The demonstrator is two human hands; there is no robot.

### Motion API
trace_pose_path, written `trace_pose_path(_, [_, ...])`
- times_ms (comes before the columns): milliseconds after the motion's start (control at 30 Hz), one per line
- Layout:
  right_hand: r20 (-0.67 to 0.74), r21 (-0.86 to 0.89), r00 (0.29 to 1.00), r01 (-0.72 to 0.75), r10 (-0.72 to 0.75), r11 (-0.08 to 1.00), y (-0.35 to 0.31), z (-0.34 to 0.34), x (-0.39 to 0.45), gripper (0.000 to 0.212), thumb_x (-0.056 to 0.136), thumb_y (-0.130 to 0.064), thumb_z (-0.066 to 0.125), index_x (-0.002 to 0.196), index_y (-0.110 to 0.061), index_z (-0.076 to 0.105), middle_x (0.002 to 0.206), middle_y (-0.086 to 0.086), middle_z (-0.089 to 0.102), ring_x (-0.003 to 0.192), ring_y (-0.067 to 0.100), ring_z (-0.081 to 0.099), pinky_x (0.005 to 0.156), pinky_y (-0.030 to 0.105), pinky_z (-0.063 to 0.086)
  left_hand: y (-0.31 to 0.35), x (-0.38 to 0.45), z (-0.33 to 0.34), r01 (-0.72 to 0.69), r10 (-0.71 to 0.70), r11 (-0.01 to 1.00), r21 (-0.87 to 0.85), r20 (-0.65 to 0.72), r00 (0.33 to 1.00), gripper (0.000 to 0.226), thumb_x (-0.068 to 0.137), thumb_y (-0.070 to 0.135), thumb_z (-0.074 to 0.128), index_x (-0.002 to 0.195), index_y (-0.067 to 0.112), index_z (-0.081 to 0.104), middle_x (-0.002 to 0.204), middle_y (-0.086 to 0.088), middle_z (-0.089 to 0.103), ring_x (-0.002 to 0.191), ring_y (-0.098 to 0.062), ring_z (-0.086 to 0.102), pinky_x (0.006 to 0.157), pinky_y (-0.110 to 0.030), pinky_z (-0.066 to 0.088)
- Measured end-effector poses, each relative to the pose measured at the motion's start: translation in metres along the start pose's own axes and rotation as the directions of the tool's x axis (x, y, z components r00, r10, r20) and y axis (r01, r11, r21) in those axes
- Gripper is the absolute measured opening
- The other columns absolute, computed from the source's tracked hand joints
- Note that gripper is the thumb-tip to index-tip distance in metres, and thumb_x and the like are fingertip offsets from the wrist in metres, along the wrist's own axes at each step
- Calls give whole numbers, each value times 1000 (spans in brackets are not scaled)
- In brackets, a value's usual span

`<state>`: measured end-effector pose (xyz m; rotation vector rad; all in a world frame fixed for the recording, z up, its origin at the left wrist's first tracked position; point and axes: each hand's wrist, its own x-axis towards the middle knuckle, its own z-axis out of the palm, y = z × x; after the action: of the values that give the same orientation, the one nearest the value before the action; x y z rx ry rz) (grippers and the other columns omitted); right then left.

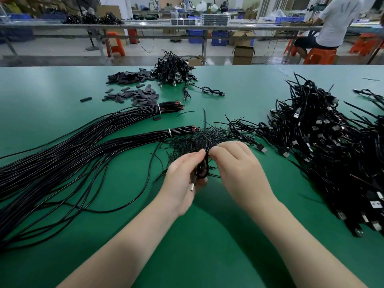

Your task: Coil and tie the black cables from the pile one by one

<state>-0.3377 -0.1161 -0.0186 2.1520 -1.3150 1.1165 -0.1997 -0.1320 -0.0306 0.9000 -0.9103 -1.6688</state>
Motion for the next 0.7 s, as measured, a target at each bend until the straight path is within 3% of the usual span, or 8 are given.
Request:
trace_pose_path(67, [-8,13,998,63,-63,998,6,0,-1,16,76,11,70,88,0,70,86,11,66,79,29,59,77,31,47,4,0,1,72,-70,996,-46,33,997,15,75,31,74,62,24,72,59,7,55,53,-6,53,49,-20,46])
trace_pose_path(133, [29,251,986,-164,162,954,3,-3,2,8,83,-2,71,87,-8,71,84,3,68,80,17,59,77,23,46,1,1,0,-18,18,999,-34,16,1000,6,75,27,76,74,22,73,66,5,61,60,-8,56,57,-22,46])
trace_pose_path(233, [353,509,710,-692,609,512,-9,-8,10,11,82,-36,72,78,-26,73,76,-3,72,69,6,62,67,22,51,-5,3,-3,-216,218,975,52,-42,975,4,84,17,71,88,18,71,83,3,70,78,-9,61,73,-22,48])
trace_pose_path(333, [637,549,442,-835,631,30,-11,-12,13,24,76,-40,77,70,-17,73,65,0,68,61,8,60,57,22,51,-7,2,-3,-297,300,949,102,-13,954,6,79,18,73,82,23,72,79,10,71,77,-3,65,73,-16,50])
trace_pose_path(500, [792,564,361,-741,492,-364,-12,-18,17,8,72,-17,76,66,-12,76,68,2,68,59,8,61,57,17,53,-6,1,-3,-315,314,944,99,25,949,10,71,25,76,78,32,76,81,10,72,81,-3,66,76,-16,50])
trace_pose_path(567, [742,608,393,-736,543,-298,-12,-16,18,13,81,-10,73,68,-12,75,68,3,69,62,11,62,62,20,55,-5,1,-4,-302,301,949,95,17,953,9,70,26,75,77,31,76,82,8,73,82,-5,67,76,-18,51])
trace_pose_path(600, [665,646,451,-747,595,-156,-13,-15,17,13,83,-8,72,71,-12,74,67,1,69,64,12,61,66,24,55,-4,1,-3,-283,284,954,98,9,959,8,69,27,75,77,30,76,81,7,72,80,-7,66,74,-19,51])
trace_pose_path(700, [171,466,821,-555,545,689,-13,-9,10,8,83,-5,72,79,-12,72,73,-5,70,68,11,63,71,27,52,0,-1,-1,-157,158,985,68,-9,987,10,69,37,74,74,27,75,69,6,65,63,-7,58,55,-19,47])
